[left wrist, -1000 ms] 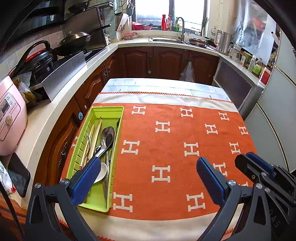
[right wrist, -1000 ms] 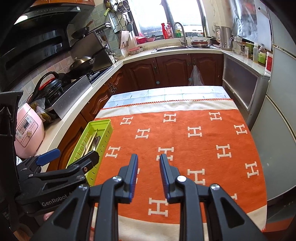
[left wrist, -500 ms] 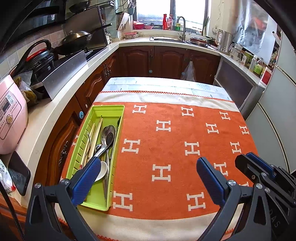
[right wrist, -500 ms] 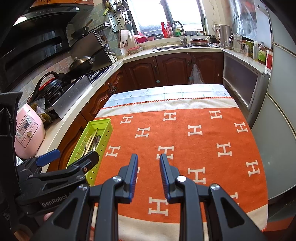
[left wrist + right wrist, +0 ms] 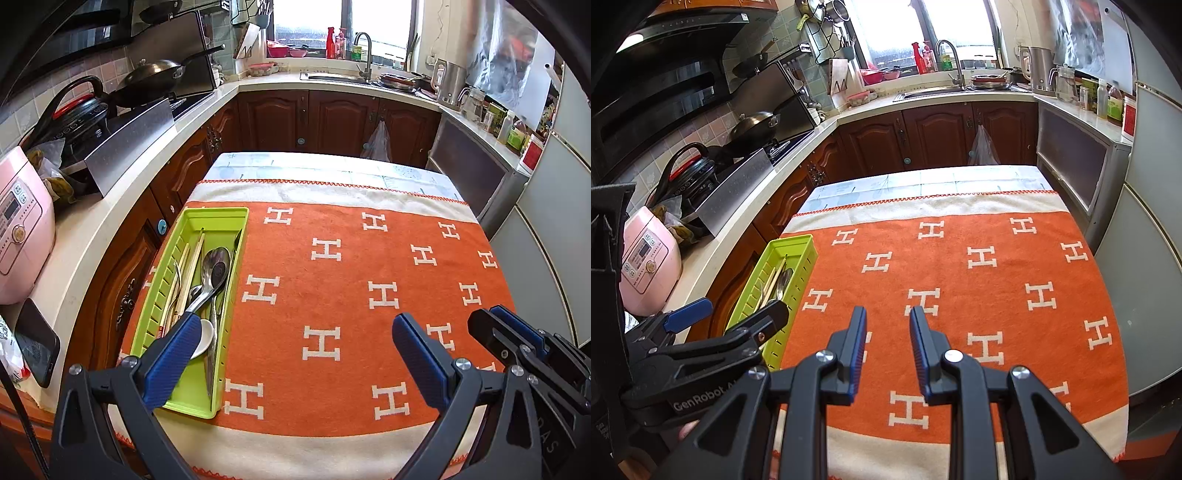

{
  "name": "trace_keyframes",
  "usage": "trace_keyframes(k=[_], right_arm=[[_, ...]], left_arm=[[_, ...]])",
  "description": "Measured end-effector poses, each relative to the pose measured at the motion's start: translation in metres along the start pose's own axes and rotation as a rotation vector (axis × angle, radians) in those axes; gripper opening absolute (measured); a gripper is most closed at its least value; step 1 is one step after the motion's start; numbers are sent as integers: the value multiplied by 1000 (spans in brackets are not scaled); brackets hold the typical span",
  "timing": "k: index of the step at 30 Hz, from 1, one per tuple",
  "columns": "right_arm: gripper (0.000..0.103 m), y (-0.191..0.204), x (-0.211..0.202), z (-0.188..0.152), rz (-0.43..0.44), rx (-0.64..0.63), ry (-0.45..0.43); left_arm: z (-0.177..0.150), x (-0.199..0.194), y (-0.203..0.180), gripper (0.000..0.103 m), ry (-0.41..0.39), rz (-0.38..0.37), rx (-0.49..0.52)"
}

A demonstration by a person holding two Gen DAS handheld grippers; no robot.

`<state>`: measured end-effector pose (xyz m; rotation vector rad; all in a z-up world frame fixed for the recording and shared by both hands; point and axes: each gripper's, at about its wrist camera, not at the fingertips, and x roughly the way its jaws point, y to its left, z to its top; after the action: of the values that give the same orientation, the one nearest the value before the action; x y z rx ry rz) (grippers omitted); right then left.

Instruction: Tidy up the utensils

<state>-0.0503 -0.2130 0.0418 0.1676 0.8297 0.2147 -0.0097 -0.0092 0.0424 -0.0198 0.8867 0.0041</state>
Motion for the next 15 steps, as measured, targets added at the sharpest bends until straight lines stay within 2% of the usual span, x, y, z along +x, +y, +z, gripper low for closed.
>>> trace_keyframes(k=[15], right_arm=[[24,-1,0,0,1,2,2]], left_arm=[[-5,0,-2,102,8,-1,-14]])
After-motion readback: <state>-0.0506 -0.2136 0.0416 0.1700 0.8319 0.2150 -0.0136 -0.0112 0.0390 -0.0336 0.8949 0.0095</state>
